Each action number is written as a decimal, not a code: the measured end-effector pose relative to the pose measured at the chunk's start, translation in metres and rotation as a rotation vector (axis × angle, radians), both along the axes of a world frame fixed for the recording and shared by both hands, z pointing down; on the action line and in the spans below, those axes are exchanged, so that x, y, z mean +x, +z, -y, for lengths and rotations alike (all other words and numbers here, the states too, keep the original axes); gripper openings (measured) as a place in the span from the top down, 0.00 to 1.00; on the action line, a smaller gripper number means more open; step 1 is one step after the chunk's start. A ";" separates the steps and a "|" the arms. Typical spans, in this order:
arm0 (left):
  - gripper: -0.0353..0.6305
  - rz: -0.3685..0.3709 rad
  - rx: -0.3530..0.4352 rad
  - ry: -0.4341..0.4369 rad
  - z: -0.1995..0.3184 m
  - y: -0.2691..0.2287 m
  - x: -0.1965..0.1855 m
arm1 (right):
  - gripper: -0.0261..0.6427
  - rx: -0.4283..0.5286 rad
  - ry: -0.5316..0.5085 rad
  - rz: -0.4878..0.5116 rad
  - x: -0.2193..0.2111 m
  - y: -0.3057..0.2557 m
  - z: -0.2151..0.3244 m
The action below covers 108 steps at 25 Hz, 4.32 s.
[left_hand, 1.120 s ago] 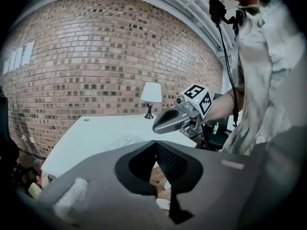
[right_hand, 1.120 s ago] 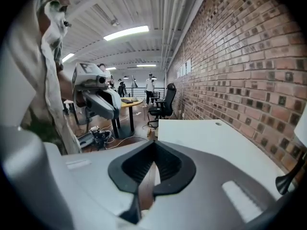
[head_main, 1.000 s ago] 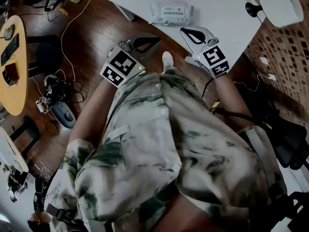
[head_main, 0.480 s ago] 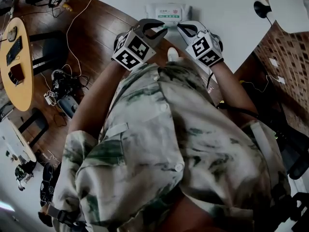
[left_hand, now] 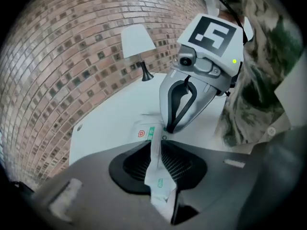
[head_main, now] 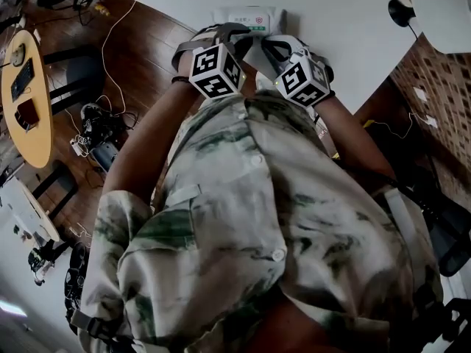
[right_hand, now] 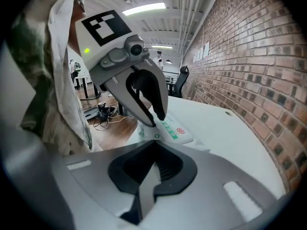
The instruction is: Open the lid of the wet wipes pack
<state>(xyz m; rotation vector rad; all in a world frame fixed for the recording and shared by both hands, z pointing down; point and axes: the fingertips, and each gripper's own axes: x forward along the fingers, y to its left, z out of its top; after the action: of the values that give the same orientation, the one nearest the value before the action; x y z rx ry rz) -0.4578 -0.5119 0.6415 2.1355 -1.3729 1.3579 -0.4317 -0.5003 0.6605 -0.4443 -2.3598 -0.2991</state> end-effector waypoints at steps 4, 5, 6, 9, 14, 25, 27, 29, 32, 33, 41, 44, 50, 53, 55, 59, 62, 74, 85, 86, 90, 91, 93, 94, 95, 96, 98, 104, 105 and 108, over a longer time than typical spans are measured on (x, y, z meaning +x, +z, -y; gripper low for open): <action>0.84 0.051 -0.048 0.041 0.003 0.009 0.002 | 0.96 -0.015 0.005 0.000 0.000 0.002 0.000; 0.84 0.048 -0.053 0.036 0.003 0.010 0.002 | 0.96 -0.017 0.005 0.000 0.000 0.002 0.000; 0.87 0.042 -0.058 0.030 0.003 0.010 0.001 | 0.96 -0.019 0.005 0.001 0.000 0.002 0.000; 0.88 0.011 -0.086 0.029 0.002 0.009 0.000 | 0.97 -0.030 0.003 0.006 -0.001 0.002 0.000; 0.93 -0.067 -0.107 0.018 -0.001 -0.004 -0.004 | 0.97 -0.034 -0.010 0.010 -0.003 0.000 -0.006; 0.93 -0.186 -0.064 -0.119 0.042 -0.034 -0.045 | 0.97 -0.102 -0.003 0.011 0.002 0.002 -0.001; 0.92 -0.188 -0.059 -0.140 0.050 -0.035 -0.052 | 0.97 -0.110 -0.006 0.011 0.003 0.001 -0.001; 0.92 -0.197 -0.054 -0.170 0.057 -0.034 -0.062 | 0.97 -0.118 -0.011 0.011 0.003 0.001 -0.002; 0.91 -0.210 -0.060 -0.215 0.068 -0.028 -0.074 | 0.97 -0.131 -0.016 0.013 0.002 0.000 -0.003; 0.91 -0.213 -0.063 -0.227 0.071 -0.025 -0.077 | 0.97 -0.135 -0.018 0.014 0.002 -0.001 -0.003; 0.90 -0.288 -0.094 -0.317 0.083 -0.002 -0.088 | 0.97 -0.175 -0.019 0.030 0.005 -0.003 -0.002; 0.90 -0.314 -0.094 -0.357 0.083 0.008 -0.090 | 0.97 -0.170 -0.025 0.039 0.006 -0.003 -0.003; 0.94 -0.309 -0.112 -0.396 0.082 0.028 -0.092 | 0.96 -0.122 -0.053 0.057 0.005 -0.002 -0.005; 0.94 -0.319 -0.103 -0.400 0.082 0.033 -0.089 | 0.96 -0.097 -0.059 0.071 0.005 -0.001 -0.004; 0.94 -0.319 -0.093 -0.406 0.083 0.032 -0.093 | 0.96 -0.084 -0.057 0.081 0.002 -0.001 -0.003; 0.94 -0.330 -0.034 -0.395 0.084 0.015 -0.092 | 0.96 -0.050 -0.060 0.085 0.002 -0.002 -0.005; 0.94 -0.341 0.036 -0.389 0.084 -0.008 -0.091 | 0.96 0.007 -0.064 0.091 0.002 -0.003 -0.004; 0.94 -0.531 0.338 -0.377 -0.081 -0.128 -0.044 | 0.95 -0.015 0.150 0.161 0.037 -0.087 -0.066; 0.94 -0.635 0.364 -0.222 -0.291 -0.178 0.069 | 0.95 -0.125 0.372 0.235 0.128 -0.171 -0.232; 0.94 -0.653 0.373 -0.199 -0.304 -0.186 0.079 | 0.95 -0.126 0.362 0.236 0.136 -0.178 -0.246; 0.94 -0.705 0.402 -0.087 -0.338 -0.214 0.109 | 0.95 -0.091 0.350 0.231 0.161 -0.197 -0.278; 0.94 -0.694 0.399 -0.081 -0.344 -0.217 0.114 | 0.95 -0.083 0.358 0.233 0.169 -0.201 -0.281; 0.94 -0.669 0.395 -0.086 -0.358 -0.220 0.126 | 0.95 -0.078 0.372 0.248 0.186 -0.209 -0.290; 0.94 -0.663 0.398 -0.087 -0.366 -0.222 0.133 | 0.95 -0.079 0.371 0.259 0.194 -0.212 -0.296; 0.94 -0.661 0.403 -0.085 -0.373 -0.226 0.141 | 0.95 -0.079 0.367 0.270 0.202 -0.215 -0.303; 0.94 -0.659 0.407 -0.079 -0.378 -0.229 0.151 | 0.95 -0.079 0.362 0.277 0.212 -0.217 -0.310; 0.94 -0.663 0.408 -0.064 -0.385 -0.235 0.178 | 0.95 -0.076 0.357 0.286 0.240 -0.221 -0.320; 0.94 -0.682 0.429 -0.069 -0.399 -0.249 0.282 | 0.95 -0.123 0.391 0.307 0.354 -0.226 -0.341; 0.94 -0.680 0.437 -0.106 -0.404 -0.251 0.293 | 0.95 -0.139 0.385 0.302 0.372 -0.223 -0.347; 0.94 -0.676 0.432 -0.172 -0.421 -0.255 0.337 | 0.95 -0.187 0.373 0.281 0.428 -0.213 -0.362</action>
<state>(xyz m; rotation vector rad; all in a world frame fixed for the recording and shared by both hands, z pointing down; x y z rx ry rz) -0.1205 -0.0912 0.3860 2.3313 -1.5719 0.2189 -0.0040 -0.1381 0.4475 -0.0399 -2.6967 0.0380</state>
